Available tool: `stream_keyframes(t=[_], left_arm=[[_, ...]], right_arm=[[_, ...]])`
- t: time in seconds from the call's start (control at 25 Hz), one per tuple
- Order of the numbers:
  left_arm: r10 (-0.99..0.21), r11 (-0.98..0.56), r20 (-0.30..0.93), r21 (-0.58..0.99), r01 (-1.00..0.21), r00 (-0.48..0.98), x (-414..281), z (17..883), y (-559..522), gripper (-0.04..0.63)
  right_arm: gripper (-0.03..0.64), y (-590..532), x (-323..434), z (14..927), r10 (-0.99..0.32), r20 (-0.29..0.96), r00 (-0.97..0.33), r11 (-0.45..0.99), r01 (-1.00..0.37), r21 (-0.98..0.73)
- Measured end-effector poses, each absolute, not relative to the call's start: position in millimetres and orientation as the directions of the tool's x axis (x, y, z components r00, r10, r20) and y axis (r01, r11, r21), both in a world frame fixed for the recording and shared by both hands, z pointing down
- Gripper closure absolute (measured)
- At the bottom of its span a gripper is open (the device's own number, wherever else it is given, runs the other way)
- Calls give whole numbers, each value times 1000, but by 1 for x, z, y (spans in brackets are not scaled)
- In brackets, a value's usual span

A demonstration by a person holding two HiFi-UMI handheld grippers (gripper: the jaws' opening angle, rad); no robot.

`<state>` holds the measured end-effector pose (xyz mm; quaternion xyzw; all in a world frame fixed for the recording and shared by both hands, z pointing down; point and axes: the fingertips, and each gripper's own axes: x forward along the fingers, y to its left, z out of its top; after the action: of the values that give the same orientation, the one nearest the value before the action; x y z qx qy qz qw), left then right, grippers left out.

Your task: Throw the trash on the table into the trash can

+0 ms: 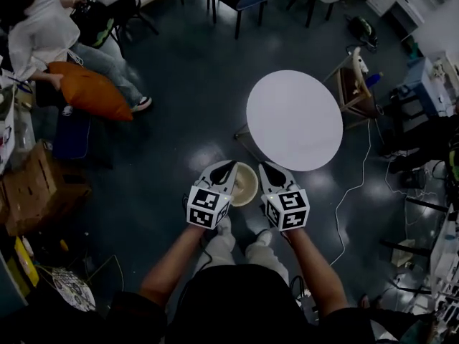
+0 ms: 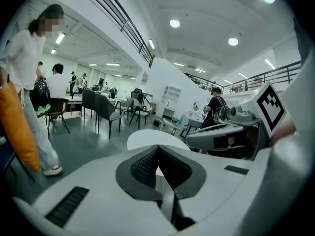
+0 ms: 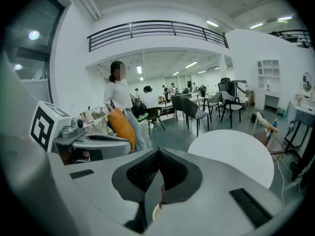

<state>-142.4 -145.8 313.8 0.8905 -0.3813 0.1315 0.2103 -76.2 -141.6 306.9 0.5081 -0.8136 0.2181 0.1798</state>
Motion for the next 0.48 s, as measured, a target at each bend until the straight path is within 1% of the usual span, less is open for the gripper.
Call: stream_keyframes(t=[0.2,0.48], left_arm=[[-662,-607,349,271,-747,664,-144,278,-146,580],[-698,-608,290,242,-756,655,-114,235,-116,580]], right_arm=[[597,-143,-81,272,-772,458,-441,419,-894,-156],[597,-119,-54,233,-795,391,-463,440,-885,-153]])
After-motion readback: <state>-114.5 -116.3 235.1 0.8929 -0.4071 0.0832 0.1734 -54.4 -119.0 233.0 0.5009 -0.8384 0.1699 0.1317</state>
